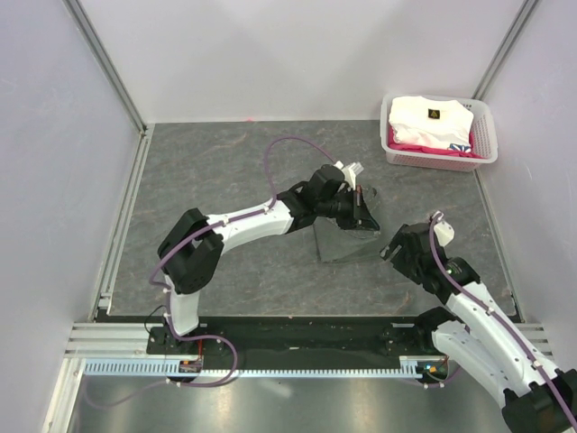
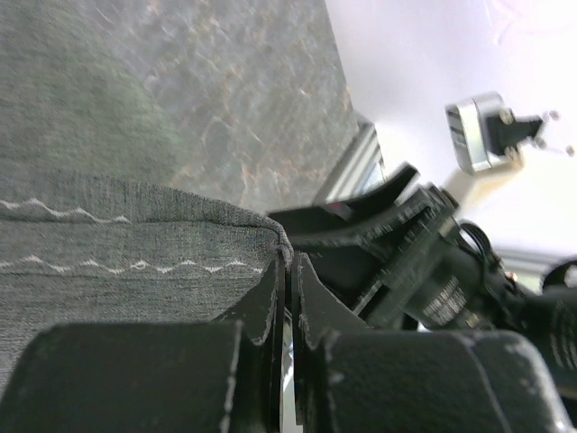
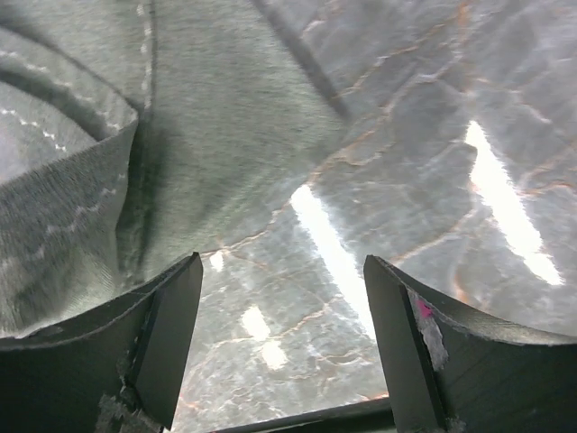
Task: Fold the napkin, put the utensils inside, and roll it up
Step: Fold the napkin
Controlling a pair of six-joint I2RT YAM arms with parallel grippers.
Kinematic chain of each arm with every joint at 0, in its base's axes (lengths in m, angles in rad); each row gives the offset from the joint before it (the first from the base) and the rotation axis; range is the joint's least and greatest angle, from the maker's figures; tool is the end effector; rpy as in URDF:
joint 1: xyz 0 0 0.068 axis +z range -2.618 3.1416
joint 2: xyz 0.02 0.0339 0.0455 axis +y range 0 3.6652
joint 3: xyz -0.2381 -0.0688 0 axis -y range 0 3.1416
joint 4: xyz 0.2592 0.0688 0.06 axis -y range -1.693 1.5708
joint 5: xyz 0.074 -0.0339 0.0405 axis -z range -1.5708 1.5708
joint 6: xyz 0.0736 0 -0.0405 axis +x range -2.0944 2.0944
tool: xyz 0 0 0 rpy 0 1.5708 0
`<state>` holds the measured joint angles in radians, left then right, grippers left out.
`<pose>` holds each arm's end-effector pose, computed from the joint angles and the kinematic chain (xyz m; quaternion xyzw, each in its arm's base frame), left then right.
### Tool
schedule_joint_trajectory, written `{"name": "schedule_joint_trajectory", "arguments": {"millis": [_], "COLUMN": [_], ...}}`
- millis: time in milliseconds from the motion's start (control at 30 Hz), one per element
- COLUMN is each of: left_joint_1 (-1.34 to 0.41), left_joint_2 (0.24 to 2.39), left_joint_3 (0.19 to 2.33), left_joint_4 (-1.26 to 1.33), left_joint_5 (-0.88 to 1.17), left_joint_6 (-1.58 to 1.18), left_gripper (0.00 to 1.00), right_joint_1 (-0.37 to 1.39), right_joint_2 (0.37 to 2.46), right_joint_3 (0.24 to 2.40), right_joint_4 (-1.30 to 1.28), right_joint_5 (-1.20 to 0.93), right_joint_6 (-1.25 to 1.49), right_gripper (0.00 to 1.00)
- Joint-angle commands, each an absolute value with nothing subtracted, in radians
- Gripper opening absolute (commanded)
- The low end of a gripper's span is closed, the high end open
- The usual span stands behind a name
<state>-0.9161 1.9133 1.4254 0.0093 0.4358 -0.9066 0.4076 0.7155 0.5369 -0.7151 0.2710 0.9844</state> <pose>0.2688 -0.4012 0.2045 0.1162 0.8338 -0.5139 0.1647 0.1885 0.0599 0.1697 0.3088 0.8832 0.1132 0.3342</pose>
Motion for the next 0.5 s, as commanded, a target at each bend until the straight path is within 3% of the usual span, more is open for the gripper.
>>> {"name": "schedule_joint_trajectory", "arguments": {"millis": [0,467], "left_joint_1": [-0.927,-0.934], "left_joint_2": [1.945,1.944], "left_joint_3": [1.488,1.493], "left_joint_4": [0.044,0.037], "left_joint_5": [0.37,0.158], "left_joint_6": [-0.91,-0.865], "left_gripper": [0.02,0.02], "right_joint_1": [0.405,0.403], "right_joint_2": [0.698,0.658], "right_joint_3": [0.591,0.617], "right_joint_4": [-0.805,-0.894], "right_joint_5": [0.339,0.35], "right_joint_6": [1.002,0.982], "right_gripper": [0.82,0.84]}}
